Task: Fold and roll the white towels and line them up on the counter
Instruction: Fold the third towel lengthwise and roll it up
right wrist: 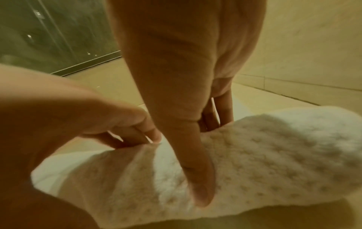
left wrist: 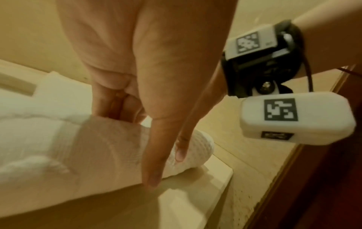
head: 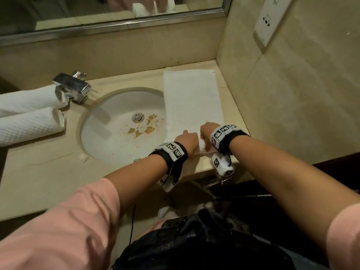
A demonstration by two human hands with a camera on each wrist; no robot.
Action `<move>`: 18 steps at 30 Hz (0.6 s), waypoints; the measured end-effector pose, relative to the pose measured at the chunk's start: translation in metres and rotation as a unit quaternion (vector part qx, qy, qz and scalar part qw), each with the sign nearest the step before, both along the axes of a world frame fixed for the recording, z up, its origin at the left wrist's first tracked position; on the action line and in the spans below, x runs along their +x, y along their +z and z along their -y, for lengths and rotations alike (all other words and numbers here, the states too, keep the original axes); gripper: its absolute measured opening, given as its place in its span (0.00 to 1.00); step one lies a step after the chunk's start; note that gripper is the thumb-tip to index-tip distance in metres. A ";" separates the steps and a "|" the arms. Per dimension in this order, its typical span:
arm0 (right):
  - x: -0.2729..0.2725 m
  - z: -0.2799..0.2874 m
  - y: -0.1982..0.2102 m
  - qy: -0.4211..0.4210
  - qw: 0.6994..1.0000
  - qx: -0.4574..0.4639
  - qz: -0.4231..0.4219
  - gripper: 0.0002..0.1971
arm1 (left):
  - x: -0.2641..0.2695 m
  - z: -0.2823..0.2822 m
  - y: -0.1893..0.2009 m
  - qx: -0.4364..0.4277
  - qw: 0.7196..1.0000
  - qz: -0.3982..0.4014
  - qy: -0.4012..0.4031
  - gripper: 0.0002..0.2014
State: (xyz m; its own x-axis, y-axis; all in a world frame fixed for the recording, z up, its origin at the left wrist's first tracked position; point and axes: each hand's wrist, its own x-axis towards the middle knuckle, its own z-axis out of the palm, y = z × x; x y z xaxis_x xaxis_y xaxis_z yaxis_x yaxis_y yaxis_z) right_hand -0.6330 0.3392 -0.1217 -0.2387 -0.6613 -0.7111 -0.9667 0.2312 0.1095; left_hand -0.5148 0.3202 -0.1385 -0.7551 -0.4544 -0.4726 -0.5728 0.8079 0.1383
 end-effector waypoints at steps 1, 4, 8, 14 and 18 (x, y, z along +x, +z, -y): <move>-0.003 0.003 -0.003 -0.007 1.000 0.011 0.007 0.16 | 0.000 0.000 0.001 0.003 1.000 -0.006 0.003 0.22; 0.002 0.003 0.010 -0.011 1.000 -0.004 0.021 0.16 | 0.000 0.000 0.008 0.010 1.000 -0.005 -0.007 0.20; -0.010 0.007 0.012 -0.043 0.998 -0.001 0.050 0.20 | 0.000 -0.006 0.010 -0.021 1.000 -0.003 -0.016 0.21; -0.017 0.010 0.007 -0.094 0.991 -0.012 0.090 0.25 | -0.009 -0.008 0.003 -0.089 0.994 -0.002 -0.066 0.14; -0.019 0.007 0.010 -0.120 0.988 -0.023 0.099 0.25 | -0.019 0.004 0.010 -0.056 0.996 0.027 -0.062 0.13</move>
State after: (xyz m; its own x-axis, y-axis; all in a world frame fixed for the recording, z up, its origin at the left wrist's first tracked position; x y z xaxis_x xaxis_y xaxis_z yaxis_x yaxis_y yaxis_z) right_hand -0.6523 0.3322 -0.1116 -0.2523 -0.6356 -0.7297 -0.8849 0.4566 -0.0918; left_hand -0.5341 0.3160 -0.1287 -0.7830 -0.4112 -0.4667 -0.4720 0.8815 0.0154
